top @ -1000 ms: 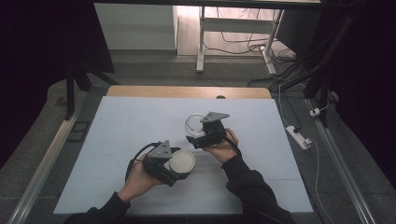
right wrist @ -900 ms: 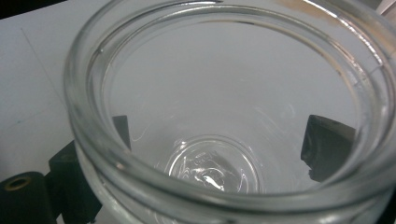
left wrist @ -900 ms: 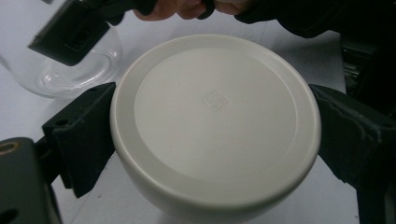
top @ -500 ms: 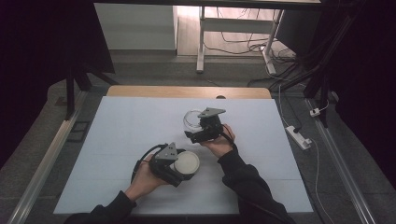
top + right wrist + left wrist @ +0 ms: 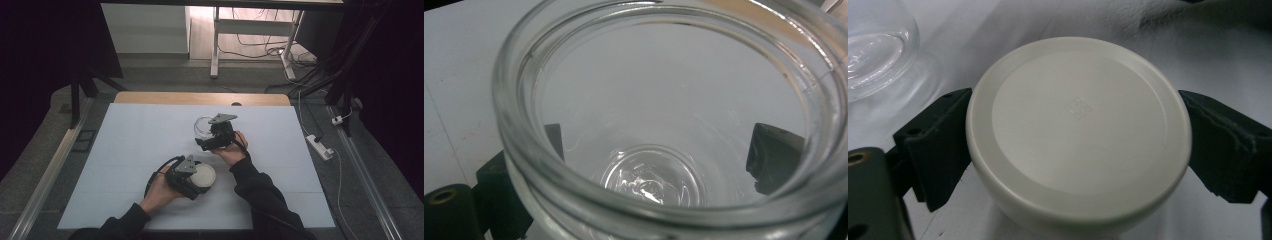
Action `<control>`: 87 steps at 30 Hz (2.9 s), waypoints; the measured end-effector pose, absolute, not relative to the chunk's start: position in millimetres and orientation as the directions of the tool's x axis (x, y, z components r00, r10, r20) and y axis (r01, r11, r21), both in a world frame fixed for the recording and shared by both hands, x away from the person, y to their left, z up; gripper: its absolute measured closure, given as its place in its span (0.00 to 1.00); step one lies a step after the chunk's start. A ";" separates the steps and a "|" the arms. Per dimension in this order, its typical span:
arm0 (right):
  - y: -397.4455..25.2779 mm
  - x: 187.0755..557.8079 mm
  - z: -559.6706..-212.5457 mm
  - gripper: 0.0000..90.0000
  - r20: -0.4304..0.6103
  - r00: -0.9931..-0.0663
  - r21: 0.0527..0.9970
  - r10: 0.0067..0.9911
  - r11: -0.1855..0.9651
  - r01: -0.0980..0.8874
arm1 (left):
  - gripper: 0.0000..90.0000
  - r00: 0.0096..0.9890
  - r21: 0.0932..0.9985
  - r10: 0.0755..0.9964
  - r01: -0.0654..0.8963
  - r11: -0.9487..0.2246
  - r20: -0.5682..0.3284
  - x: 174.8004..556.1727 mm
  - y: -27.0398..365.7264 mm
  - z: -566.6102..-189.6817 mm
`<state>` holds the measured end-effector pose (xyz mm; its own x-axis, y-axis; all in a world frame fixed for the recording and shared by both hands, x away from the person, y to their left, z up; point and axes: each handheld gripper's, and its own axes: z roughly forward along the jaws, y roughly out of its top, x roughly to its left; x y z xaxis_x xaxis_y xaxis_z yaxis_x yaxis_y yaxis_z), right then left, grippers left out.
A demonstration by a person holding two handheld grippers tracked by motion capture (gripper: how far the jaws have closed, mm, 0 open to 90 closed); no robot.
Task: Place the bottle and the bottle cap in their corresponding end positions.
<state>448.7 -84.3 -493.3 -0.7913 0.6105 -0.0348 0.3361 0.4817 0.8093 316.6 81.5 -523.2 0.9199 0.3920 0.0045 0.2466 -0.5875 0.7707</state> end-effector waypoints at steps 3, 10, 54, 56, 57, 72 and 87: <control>-82.6 449.7 -496.3 0.07 -0.036 -0.791 0.804 0.610 0.488 0.340 | 0.08 0.919 0.760 0.394 0.251 -0.600 0.009 318.2 79.3 -527.4; -81.2 451.7 -502.6 0.07 -0.043 -0.790 0.793 0.612 0.501 0.345 | 0.08 0.913 0.734 0.408 0.265 -0.626 0.018 320.9 74.5 -533.3; -84.4 450.3 -506.8 0.00 -0.024 -0.789 0.798 0.614 0.487 0.355 | 0.00 0.908 0.701 0.418 0.320 -0.638 -0.034 325.9 76.9 -536.9; -84.9 448.9 -504.7 0.00 -0.023 -0.788 0.799 0.616 0.484 0.356 | 0.00 0.906 0.704 0.422 0.326 -0.631 -0.041 325.6 78.7 -536.7; -85.3 448.3 -504.0 0.00 -0.021 -0.788 0.801 0.615 0.482 0.354 | 0.00 0.904 0.705 0.425 0.329 -0.629 -0.043 325.3 79.7 -536.4; -94.4 439.7 -502.0 0.00 -0.022 -0.784 0.806 0.620 0.476 0.353 | 0.00 0.891 0.718 0.445 0.367 -0.592 -0.089 317.8 99.0 -530.3; -108.6 423.6 -498.8 0.00 -0.012 -0.780 0.806 0.625 0.468 0.363 | 0.00 0.871 0.728 0.473 0.409 -0.550 -0.132 308.7 122.8 -522.9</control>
<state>423.6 -108.6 -498.8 -0.7801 0.6255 -0.0117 0.3631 0.4680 0.8057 308.7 122.8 -522.9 0.8710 0.4732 -0.1321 0.4092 -0.5499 0.7281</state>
